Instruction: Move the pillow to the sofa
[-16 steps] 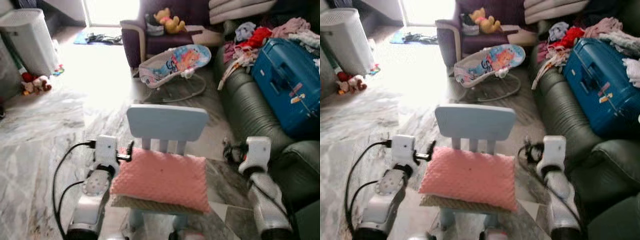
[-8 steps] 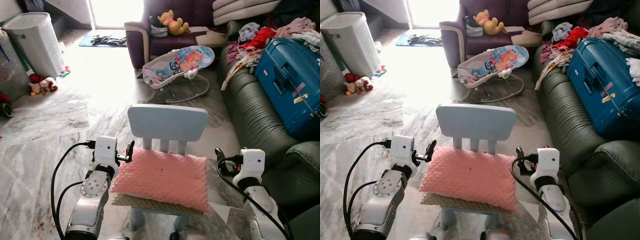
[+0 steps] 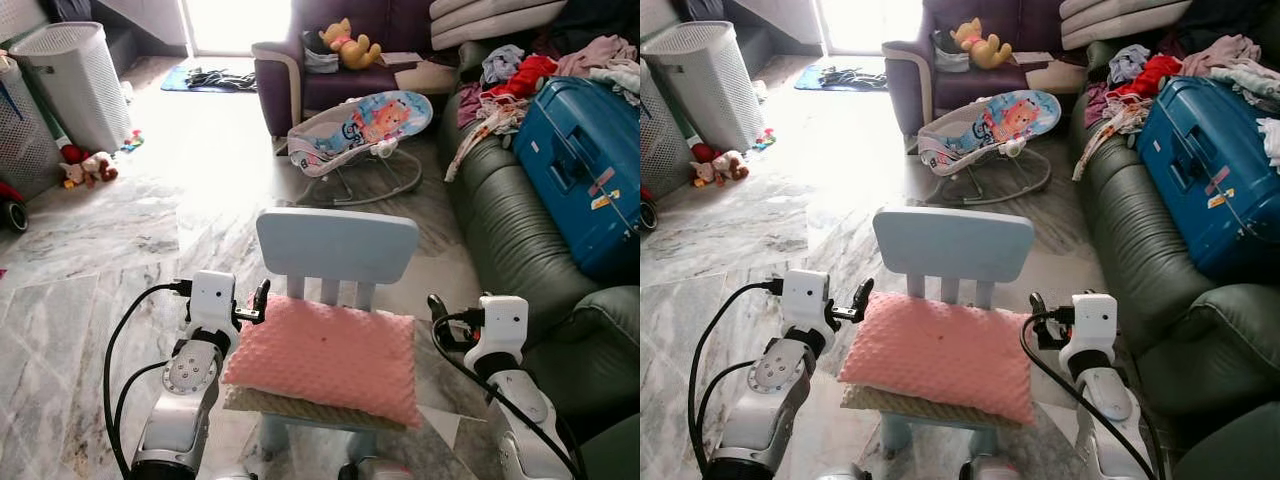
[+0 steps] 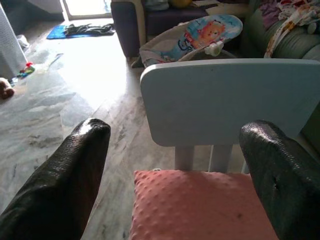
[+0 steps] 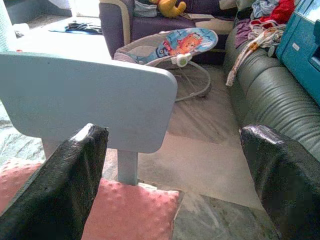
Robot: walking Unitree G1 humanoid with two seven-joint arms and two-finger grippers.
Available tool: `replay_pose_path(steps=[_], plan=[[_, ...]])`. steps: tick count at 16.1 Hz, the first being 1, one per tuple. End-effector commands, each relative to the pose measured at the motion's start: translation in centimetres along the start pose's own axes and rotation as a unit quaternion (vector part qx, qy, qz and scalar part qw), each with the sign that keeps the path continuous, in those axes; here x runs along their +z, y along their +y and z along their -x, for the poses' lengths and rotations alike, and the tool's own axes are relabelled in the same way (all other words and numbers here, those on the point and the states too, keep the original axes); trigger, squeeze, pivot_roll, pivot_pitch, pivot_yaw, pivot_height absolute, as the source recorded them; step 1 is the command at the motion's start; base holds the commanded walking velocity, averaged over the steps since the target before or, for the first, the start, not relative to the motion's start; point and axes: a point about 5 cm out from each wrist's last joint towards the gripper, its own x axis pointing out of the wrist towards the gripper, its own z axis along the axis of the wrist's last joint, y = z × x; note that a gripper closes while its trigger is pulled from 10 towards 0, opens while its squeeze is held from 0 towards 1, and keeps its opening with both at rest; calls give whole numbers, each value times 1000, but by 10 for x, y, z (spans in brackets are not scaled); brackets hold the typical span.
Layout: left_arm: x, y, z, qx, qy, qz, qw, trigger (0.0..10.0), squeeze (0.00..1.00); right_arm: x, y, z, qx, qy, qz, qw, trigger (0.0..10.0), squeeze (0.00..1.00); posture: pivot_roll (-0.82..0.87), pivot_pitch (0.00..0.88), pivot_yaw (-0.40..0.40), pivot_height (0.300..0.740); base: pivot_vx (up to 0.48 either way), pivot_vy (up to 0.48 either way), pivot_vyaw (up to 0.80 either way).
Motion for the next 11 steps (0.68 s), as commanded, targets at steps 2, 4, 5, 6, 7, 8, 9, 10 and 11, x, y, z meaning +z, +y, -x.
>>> replay_pose_path(steps=[2,4,5,6,7,8,9,10,11], plan=[[3,-2,-3,-3,-6,-5,1000,10000,0,4,1,-3,8,-4,3,1000,10000,0,-38,0,-3,690,0,0,0],[3,-2,-3,-2,-6,-5,1000,10000,0,4,1,-3,9,-4,2,1000,10000,0,-38,0,-4,665,0,0,0],[3,-2,-4,-2,-5,-6,1000,10000,0,4,1,-3,10,-4,2,1000,10000,0,-38,0,-4,655,0,0,0],[3,-3,-4,-2,-5,-6,1000,10000,0,4,1,-3,11,-4,2,1000,10000,0,-40,0,-5,645,0,0,0],[3,-3,-4,-2,-5,-6,1000,10000,0,4,1,-3,11,-3,2,1000,10000,0,-41,0,-6,630,0,0,0],[2,-3,-4,-2,-4,-6,1000,10000,0,4,1,-3,13,-3,2,1000,10000,0,-40,0,-7,615,0,0,0],[2,-3,-4,-1,-5,-6,1000,10000,0,4,1,-4,13,-3,3,1000,10000,0,-40,0,-7,605,0,0,0],[3,-3,-4,-1,-5,-7,1000,10000,0,5,1,-4,14,-4,3,1000,10000,0,-39,0,-8,590,0,0,0],[3,-3,-4,-1,-5,-7,1000,10000,0,5,1,-5,14,-5,3,1000,10000,0,-38,0,-8,585,0,0,0]])
